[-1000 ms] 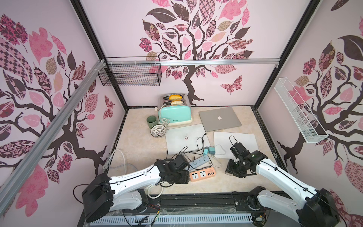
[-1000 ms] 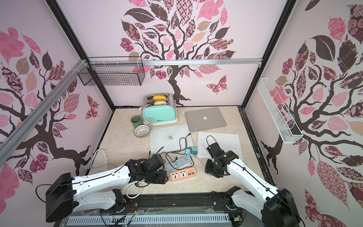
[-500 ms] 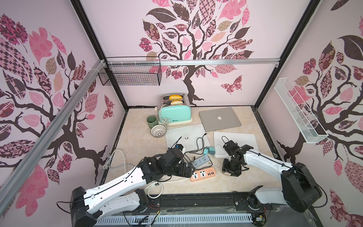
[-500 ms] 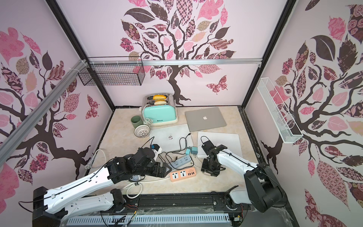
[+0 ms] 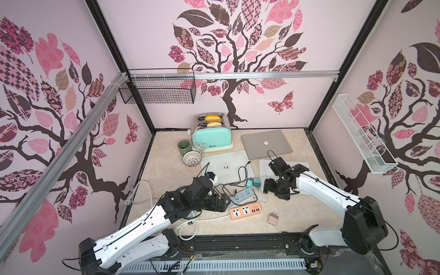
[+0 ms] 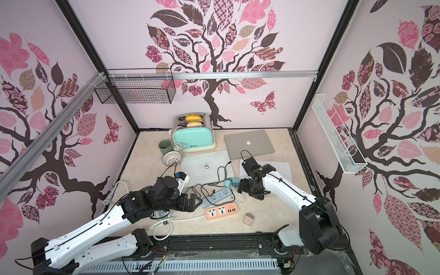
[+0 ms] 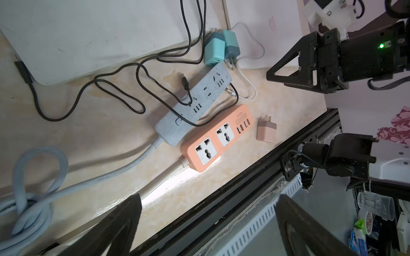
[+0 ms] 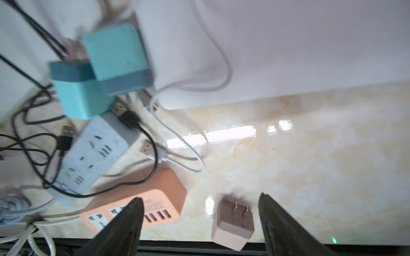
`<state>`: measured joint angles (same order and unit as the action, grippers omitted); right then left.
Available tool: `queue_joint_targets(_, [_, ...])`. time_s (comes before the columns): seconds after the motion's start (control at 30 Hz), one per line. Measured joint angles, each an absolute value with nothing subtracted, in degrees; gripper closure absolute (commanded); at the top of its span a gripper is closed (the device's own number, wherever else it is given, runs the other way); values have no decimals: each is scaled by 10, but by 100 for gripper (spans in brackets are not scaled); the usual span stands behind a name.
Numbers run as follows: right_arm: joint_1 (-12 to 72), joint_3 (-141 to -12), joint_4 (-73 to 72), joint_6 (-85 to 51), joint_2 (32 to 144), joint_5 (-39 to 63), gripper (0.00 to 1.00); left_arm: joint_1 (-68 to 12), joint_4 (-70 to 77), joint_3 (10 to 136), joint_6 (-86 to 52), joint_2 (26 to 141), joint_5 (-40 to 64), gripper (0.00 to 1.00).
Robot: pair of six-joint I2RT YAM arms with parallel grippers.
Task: Unplug the laptop charger
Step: Place the plug at the center of the board, then reset both arms
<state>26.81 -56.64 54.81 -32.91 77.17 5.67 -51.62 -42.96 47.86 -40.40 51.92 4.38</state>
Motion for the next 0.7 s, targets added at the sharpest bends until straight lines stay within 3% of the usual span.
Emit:
queue_joint_targets(0.2, [268,-604,513,-243,668,26,1,-514,-435,512,-403,538,23,2])
queue_joint_targets(0.37, [268,-597,475,-200,595,-59,1,-513,-430,540,-403,539,-51,2])
queue_joint_targets(0.5, [263,-559,429,-184,570,-118,1,-512,-356,493,-398,488,-142,2])
queue_joint_targets(0.7, [145,-463,320,-173,568,-117,1,-485,-239,404,-304,488,-274,2])
